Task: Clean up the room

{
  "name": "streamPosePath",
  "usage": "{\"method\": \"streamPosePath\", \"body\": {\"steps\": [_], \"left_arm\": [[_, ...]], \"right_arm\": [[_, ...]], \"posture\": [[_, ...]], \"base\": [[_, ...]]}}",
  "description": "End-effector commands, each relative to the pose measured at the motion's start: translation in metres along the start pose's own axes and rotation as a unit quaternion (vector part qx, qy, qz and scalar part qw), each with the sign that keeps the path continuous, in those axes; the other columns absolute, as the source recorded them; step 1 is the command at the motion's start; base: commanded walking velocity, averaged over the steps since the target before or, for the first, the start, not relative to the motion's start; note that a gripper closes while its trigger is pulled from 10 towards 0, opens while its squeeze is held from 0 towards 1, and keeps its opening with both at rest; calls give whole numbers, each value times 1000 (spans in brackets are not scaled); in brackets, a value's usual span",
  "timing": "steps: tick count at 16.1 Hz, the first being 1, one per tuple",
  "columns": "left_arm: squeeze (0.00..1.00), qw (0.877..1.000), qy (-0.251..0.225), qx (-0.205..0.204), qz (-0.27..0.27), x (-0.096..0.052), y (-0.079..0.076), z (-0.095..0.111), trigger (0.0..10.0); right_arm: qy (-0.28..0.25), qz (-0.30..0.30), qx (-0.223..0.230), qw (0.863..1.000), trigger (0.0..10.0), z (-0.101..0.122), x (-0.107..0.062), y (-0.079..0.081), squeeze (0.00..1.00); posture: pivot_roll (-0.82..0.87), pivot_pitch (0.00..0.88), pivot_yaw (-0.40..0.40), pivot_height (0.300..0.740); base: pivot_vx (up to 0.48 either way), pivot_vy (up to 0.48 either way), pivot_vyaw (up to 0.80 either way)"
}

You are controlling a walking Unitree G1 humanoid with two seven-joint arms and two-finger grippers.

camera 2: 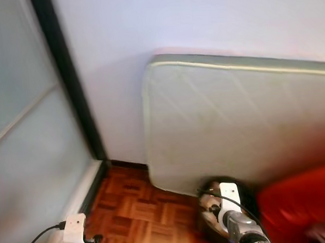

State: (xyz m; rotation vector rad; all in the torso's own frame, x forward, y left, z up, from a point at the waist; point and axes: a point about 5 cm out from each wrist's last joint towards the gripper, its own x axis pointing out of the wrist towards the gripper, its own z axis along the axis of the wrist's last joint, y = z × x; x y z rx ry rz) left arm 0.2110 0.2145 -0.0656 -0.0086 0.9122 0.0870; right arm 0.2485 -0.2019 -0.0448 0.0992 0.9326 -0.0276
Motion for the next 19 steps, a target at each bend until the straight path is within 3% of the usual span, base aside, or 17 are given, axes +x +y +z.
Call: {"method": "streamPosePath", "body": {"steps": [1,6,10,14,19], "left_arm": [[0,1000,7,14,-4,0,0,-3,10000],[0,1000,8,17,-4,-1,2,-4,10000],[0,1000,6,25,-5,-1,2,-3,10000],[0,1000,8,21,0,-1,5,-4,10000],[0,999,15,38,3,-3,11,-8,10000]], "right_arm": [[-2,-1,6,1000,10000,1,0,1,0],[-19,-16,47,999,10000,0,1,3,0],[-20,-17,48,999,10000,0,1,3,0],[-39,-23,92,995,10000,-1,1,6,0],[-69,-28,71,995,10000,-1,1,10,0]], "posture": [[76,0,-56,740],[77,0,-45,740],[79,0,-41,740],[83,0,-18,740],[78,0,15,740]], "base": [[0,0,-800],[0,0,-800],[0,-169,-800],[0,0,-800],[0,0,-800]]}}
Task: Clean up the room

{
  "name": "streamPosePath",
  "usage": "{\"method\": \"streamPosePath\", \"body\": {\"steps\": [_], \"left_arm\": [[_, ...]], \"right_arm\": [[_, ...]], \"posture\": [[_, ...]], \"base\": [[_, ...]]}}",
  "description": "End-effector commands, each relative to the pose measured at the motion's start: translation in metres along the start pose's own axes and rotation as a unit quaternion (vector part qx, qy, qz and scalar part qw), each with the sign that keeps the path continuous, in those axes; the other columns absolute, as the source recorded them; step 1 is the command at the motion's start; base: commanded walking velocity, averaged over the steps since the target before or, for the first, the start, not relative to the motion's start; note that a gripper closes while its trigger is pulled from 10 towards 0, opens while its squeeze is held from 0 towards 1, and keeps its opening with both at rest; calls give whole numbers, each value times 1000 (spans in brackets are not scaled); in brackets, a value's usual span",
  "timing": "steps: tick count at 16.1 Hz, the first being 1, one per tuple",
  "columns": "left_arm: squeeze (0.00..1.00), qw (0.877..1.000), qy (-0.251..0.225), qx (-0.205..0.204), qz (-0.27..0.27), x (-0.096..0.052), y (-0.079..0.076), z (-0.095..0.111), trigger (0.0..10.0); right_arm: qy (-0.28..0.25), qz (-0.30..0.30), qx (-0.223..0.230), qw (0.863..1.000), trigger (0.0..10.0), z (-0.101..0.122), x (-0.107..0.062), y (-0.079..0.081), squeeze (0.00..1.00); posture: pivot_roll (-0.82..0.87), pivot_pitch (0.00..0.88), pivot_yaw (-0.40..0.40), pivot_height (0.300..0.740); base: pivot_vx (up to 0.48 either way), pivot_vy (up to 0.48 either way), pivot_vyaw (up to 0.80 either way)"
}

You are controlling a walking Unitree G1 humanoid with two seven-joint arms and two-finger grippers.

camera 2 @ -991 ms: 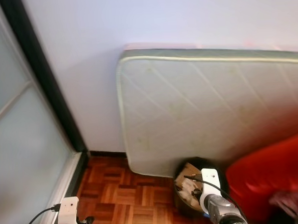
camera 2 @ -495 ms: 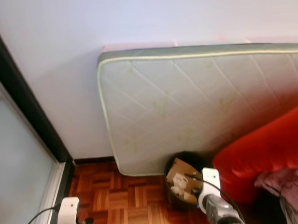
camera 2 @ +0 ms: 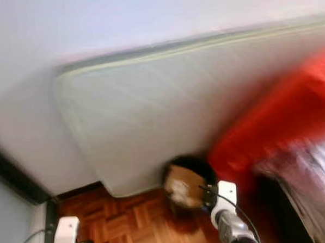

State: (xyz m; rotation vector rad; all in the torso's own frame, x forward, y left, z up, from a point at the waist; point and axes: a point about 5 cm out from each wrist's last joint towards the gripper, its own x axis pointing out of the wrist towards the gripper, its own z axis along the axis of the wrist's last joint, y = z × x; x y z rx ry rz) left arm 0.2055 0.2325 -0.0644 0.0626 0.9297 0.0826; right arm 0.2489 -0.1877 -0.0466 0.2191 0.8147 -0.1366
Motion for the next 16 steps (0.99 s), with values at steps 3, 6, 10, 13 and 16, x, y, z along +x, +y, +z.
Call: {"method": "streamPosePath", "body": {"steps": [3,6,10,13,16], "left_arm": [[0,1000,10,12,-12,-1,-7,-9,10000],[0,1000,9,11,-9,-1,-8,-11,10000],[0,1000,6,-5,0,-1,-7,-12,10000],[0,1000,6,-7,0,-1,-8,-12,10000],[0,1000,4,-9,3,-1,-8,-11,10000]], "right_arm": [[-121,-21,-24,992,10000,16,-5,-5,0],[-193,-37,-57,979,10000,28,-10,-7,0],[-454,-10,-93,886,10000,135,-44,-5,0],[-541,-8,-71,838,10000,170,-65,7,0],[-592,-6,-108,798,10000,179,-87,31,0]], "posture": [[66,0,21,740],[67,2,1,740],[61,15,-28,740],[51,14,-31,740],[53,0,-53,740]], "base": [[0,0,-160],[0,0,0],[0,0,0],[0,0,0],[0,0,0]]}}
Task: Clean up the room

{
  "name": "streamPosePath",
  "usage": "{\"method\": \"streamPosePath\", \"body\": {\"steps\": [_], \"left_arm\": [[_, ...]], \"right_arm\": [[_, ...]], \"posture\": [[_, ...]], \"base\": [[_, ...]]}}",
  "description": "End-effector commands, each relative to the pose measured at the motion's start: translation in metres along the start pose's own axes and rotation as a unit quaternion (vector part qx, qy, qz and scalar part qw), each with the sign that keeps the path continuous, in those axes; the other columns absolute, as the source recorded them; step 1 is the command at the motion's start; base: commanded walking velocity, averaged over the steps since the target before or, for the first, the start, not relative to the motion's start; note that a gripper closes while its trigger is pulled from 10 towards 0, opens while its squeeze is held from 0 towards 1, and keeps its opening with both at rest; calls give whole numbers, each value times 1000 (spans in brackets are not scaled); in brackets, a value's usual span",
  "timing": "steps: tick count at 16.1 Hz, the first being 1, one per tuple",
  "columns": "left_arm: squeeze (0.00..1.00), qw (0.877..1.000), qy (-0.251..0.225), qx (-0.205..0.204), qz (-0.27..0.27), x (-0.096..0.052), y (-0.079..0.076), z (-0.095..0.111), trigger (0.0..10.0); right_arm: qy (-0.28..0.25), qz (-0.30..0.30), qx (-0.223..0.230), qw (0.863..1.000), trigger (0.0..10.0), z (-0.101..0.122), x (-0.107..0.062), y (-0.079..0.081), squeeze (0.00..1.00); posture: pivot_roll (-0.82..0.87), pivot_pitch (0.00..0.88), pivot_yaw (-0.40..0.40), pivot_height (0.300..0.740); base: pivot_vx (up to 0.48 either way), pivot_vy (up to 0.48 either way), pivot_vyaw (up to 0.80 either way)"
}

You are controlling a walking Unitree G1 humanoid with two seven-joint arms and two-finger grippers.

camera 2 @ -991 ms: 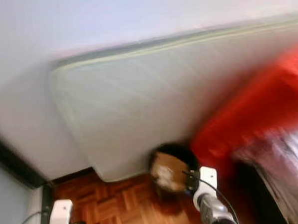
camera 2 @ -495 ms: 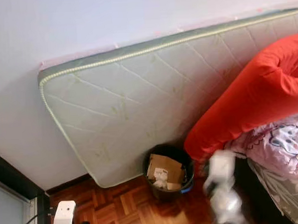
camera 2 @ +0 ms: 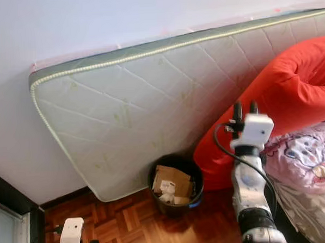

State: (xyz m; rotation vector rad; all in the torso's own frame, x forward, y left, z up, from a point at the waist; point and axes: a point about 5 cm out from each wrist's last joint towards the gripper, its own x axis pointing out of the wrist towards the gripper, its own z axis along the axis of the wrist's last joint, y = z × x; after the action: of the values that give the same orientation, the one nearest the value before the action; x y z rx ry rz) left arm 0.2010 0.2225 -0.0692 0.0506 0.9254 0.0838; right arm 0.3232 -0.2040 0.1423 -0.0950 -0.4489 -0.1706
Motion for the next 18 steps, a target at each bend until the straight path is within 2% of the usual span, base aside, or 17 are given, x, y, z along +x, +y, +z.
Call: {"method": "streamPosePath", "body": {"steps": [1,2,3,5,6,8,10,11,13,14,15,16,18], "left_arm": [[0,1000,4,-6,6,-1,2,-4,10000],[0,1000,3,-9,7,-1,1,-4,10000],[0,1000,2,-11,8,-1,1,-4,10000],[0,1000,1,-17,11,-1,1,-4,10000],[0,1000,1,-20,13,-1,1,-4,10000],[0,1000,2,-21,13,-1,0,-5,10000],[0,1000,3,-23,14,-1,0,-5,10000],[0,1000,2,-24,15,0,0,-4,10000],[0,1000,1,-24,15,0,0,-3,10000],[0,1000,0,-24,14,0,0,-2,10000],[0,1000,-1,-21,13,0,1,0,10000],[0,1000,-1,-18,11,0,0,1,10000],[0,1000,-1,-15,8,1,0,2,10000]], "right_arm": [[20,21,-8,1000,10000,-3,-10,7,0],[45,36,-11,998,10000,-10,-21,8,0],[91,42,-22,995,10000,-24,-38,2,0],[217,19,-43,975,10000,-64,-87,-24,0],[292,8,-75,953,10000,-83,-122,-38,0],[385,4,-86,919,10000,-104,-161,-48,0],[443,20,-127,887,10000,-115,-188,-58,0],[512,37,-115,850,10000,-124,-210,-59,0],[596,44,-92,797,10000,-132,-238,-57,0],[614,41,-80,784,10000,-134,-244,-56,0],[656,21,-92,749,10000,-135,-262,-58,0],[679,-12,-80,730,10000,-135,-275,-59,0],[690,-8,-57,722,10000,-135,-282,-50,0]], "posture": [[57,0,-62,740],[58,0,-64,740],[53,0,-75,740],[64,0,-86,740],[60,0,-85,740],[69,0,-83,740],[74,0,-80,740],[73,0,-75,740],[71,0,-55,740],[68,0,-54,740],[54,0,-38,740],[61,0,-32,740],[55,0,-29,740]], "base": [[0,0,0],[0,0,0],[0,0,0],[0,0,0],[0,0,0],[0,0,0],[0,0,0],[0,0,0],[0,0,0],[0,0,0],[0,0,0],[0,0,0],[0,0,0]]}}
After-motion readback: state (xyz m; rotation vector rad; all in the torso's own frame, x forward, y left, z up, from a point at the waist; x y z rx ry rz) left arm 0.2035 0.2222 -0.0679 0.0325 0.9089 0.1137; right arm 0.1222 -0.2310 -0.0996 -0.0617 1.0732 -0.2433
